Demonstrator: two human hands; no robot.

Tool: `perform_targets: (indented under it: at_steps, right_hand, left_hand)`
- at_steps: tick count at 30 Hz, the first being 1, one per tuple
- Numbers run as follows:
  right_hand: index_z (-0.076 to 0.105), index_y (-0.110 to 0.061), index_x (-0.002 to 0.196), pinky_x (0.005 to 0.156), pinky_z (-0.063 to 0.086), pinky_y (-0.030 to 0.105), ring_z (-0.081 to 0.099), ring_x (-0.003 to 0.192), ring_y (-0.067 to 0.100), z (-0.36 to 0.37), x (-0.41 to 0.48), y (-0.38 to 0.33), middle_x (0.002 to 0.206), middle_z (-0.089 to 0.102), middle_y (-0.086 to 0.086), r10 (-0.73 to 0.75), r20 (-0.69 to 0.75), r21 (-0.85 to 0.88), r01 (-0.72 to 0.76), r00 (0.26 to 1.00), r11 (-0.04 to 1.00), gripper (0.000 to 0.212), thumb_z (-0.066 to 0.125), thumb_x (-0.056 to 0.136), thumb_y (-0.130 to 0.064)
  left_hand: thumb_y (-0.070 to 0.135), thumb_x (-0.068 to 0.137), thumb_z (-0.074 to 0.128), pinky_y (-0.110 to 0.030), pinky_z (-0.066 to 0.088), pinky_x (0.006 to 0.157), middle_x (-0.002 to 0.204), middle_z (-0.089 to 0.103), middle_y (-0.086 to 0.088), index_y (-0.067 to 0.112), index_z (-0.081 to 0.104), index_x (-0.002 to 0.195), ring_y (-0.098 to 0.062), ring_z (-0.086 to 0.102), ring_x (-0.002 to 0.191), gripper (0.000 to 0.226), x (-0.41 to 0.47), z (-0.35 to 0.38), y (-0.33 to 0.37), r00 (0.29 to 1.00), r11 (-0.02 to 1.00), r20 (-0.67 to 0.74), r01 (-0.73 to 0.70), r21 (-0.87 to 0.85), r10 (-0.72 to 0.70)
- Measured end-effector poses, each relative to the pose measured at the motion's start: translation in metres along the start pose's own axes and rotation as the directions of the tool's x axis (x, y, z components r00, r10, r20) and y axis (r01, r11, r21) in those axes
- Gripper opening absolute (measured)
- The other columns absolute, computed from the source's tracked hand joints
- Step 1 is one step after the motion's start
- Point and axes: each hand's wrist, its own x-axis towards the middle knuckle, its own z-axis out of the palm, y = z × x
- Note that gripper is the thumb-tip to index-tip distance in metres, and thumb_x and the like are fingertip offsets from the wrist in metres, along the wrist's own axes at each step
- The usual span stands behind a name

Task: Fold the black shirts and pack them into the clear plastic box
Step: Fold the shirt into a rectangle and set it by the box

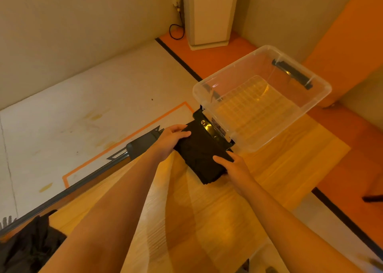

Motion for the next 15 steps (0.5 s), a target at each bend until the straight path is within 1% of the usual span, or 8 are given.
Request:
perform_targets:
  at_steps: [2, 3, 5, 6, 8, 10, 13, 15]
  right_hand:
    - [0.055, -0.022, 0.112, 0.077, 0.053, 0.028, 0.058, 0.093, 0.011, -0.001, 0.002, 0.003, 0.103, 0.060, -0.004, -0.003, 0.016, 0.000, 0.003, 1.000, 1.000, 0.027, 0.067, 0.088, -0.020]
    - [0.054, -0.023, 0.110, 0.075, 0.053, 0.026, 0.058, 0.091, 0.010, 0.000, 0.004, 0.005, 0.102, 0.059, -0.005, -0.002, 0.012, -0.004, 0.002, 1.000, 1.000, 0.026, 0.067, 0.088, -0.019]
    - [0.053, -0.024, 0.112, 0.077, 0.054, 0.029, 0.058, 0.091, 0.011, 0.001, 0.007, 0.008, 0.102, 0.058, -0.005, 0.019, 0.001, 0.007, -0.019, 1.000, 1.000, 0.028, 0.067, 0.089, -0.016]
    - [0.053, -0.024, 0.113, 0.079, 0.055, 0.032, 0.058, 0.091, 0.011, 0.001, 0.008, 0.010, 0.103, 0.058, -0.005, 0.030, 0.002, 0.016, -0.030, 1.000, 0.999, 0.030, 0.066, 0.089, -0.015]
    - [0.053, -0.024, 0.117, 0.085, 0.056, 0.038, 0.059, 0.091, 0.011, 0.002, 0.011, 0.011, 0.104, 0.059, -0.005, 0.043, 0.009, 0.029, -0.043, 0.999, 0.999, 0.033, 0.066, 0.089, -0.013]
    - [0.054, -0.024, 0.116, 0.087, 0.055, 0.040, 0.059, 0.094, 0.014, 0.002, 0.011, 0.010, 0.105, 0.059, -0.004, 0.069, 0.021, 0.082, -0.071, 0.997, 0.994, 0.031, 0.066, 0.089, -0.014]
    - [0.055, -0.025, 0.108, 0.078, 0.056, 0.034, 0.059, 0.096, 0.017, 0.006, 0.004, 0.014, 0.109, 0.059, 0.001, 0.102, 0.067, 0.113, -0.109, 0.993, 0.988, 0.025, 0.066, 0.089, -0.014]
    - [0.053, -0.025, 0.112, 0.073, 0.056, 0.031, 0.059, 0.095, 0.015, 0.013, -0.004, 0.020, 0.111, 0.058, 0.001, 0.120, 0.088, 0.100, -0.129, 0.989, 0.987, 0.029, 0.066, 0.088, -0.014]
  left_hand:
    - [0.014, 0.091, 0.064, -0.032, 0.053, 0.088, 0.117, 0.064, -0.009, 0.015, 0.060, 0.123, -0.023, 0.061, 0.109, 0.032, 0.012, 0.005, 0.006, 1.000, 0.999, -0.014, 0.000, 0.051, 0.001]
    - [0.012, 0.091, 0.063, -0.031, 0.053, 0.086, 0.117, 0.063, -0.009, 0.015, 0.060, 0.122, -0.023, 0.061, 0.108, 0.031, 0.017, 0.007, 0.007, 1.000, 0.998, -0.019, 0.008, 0.066, -0.007]
    - [0.008, 0.092, 0.062, -0.030, 0.053, 0.084, 0.117, 0.063, -0.010, 0.014, 0.059, 0.122, -0.022, 0.061, 0.105, 0.031, 0.025, 0.010, 0.005, 0.999, 0.995, -0.013, 0.042, 0.094, -0.041]
    - [0.006, 0.092, 0.061, -0.031, 0.053, 0.085, 0.116, 0.063, -0.009, 0.014, 0.058, 0.123, -0.021, 0.061, 0.104, 0.032, 0.028, 0.011, 0.001, 0.998, 0.992, -0.004, 0.057, 0.113, -0.057]
    - [0.003, 0.092, 0.060, -0.036, 0.051, 0.095, 0.112, 0.062, -0.004, 0.014, 0.056, 0.122, -0.021, 0.059, 0.106, 0.031, 0.032, 0.012, -0.004, 0.998, 0.988, -0.004, 0.065, 0.141, -0.065]
    - [0.004, 0.093, 0.059, -0.039, 0.046, 0.103, 0.104, 0.061, 0.002, 0.016, 0.054, 0.118, -0.021, 0.056, 0.109, 0.028, 0.032, 0.009, -0.008, 0.998, 0.984, -0.020, 0.060, 0.168, -0.057]
    - [0.006, 0.095, 0.057, -0.040, 0.042, 0.107, 0.108, 0.058, 0.001, 0.017, 0.052, 0.117, -0.023, 0.053, 0.115, 0.025, 0.024, 0.000, -0.018, 0.998, 0.968, -0.022, 0.057, 0.244, -0.053]
    - [0.007, 0.095, 0.056, -0.042, 0.042, 0.107, 0.113, 0.057, -0.002, 0.017, 0.052, 0.117, -0.026, 0.053, 0.118, 0.024, 0.015, -0.010, -0.027, 0.998, 0.966, -0.025, 0.062, 0.250, -0.058]
